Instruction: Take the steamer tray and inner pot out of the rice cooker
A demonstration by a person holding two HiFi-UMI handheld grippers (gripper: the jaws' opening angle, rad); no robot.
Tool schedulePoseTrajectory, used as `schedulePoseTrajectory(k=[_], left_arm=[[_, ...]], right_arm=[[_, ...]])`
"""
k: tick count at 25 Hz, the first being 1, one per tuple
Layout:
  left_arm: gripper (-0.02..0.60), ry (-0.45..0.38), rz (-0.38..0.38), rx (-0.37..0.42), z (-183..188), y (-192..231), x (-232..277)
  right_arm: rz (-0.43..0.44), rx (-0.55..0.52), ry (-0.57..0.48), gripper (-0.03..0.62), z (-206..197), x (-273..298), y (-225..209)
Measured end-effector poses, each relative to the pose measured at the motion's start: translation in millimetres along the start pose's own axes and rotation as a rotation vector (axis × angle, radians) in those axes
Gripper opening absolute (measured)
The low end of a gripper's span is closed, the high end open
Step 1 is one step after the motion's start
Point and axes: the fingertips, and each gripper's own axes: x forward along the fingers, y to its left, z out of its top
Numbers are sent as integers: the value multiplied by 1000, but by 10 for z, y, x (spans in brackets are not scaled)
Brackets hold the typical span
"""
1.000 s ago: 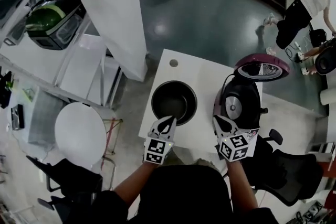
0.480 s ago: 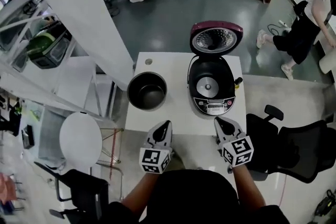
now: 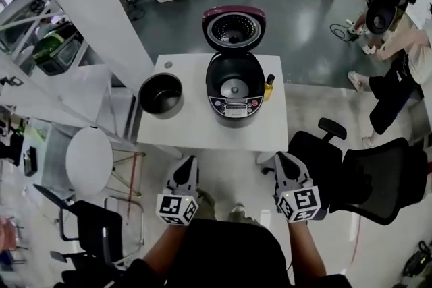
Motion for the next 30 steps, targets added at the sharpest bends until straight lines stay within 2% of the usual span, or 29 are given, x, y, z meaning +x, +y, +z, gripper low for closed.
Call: schedulePoseTrajectory(k=[2, 3, 7, 10, 13, 16, 22, 27, 30], left_arm=[[5, 1, 12, 55, -15, -45, -51], [5, 3, 18, 55, -22, -33, -73], [5, -3, 42, 3, -41, 49, -176], [5, -32, 47, 0, 23, 82, -293], [5, -62, 63, 12, 74, 137, -381], [5, -55, 66, 30, 22, 100, -423], [5, -83, 86, 13, -58, -5, -557], [5, -35, 84, -3, -207, 0, -593], [5, -8, 77, 37, -294, -7, -570]], right_arm=[[-3, 6, -12, 3, -11, -131, -19], [-9, 5, -17, 2, -3, -188, -17], [-59, -18, -38, 2, 10, -362, -60], [-113, -25, -50, 2, -62, -472, -79], [-92, -50, -34, 2, -137, -445, -19], [-67, -59, -26, 0, -141, -425, -11], [-64, -39, -30, 0, -163, -503, -83], [-50, -48, -36, 0, -266, -515, -70], [-48, -41, -26, 0, -343, -523, -87]])
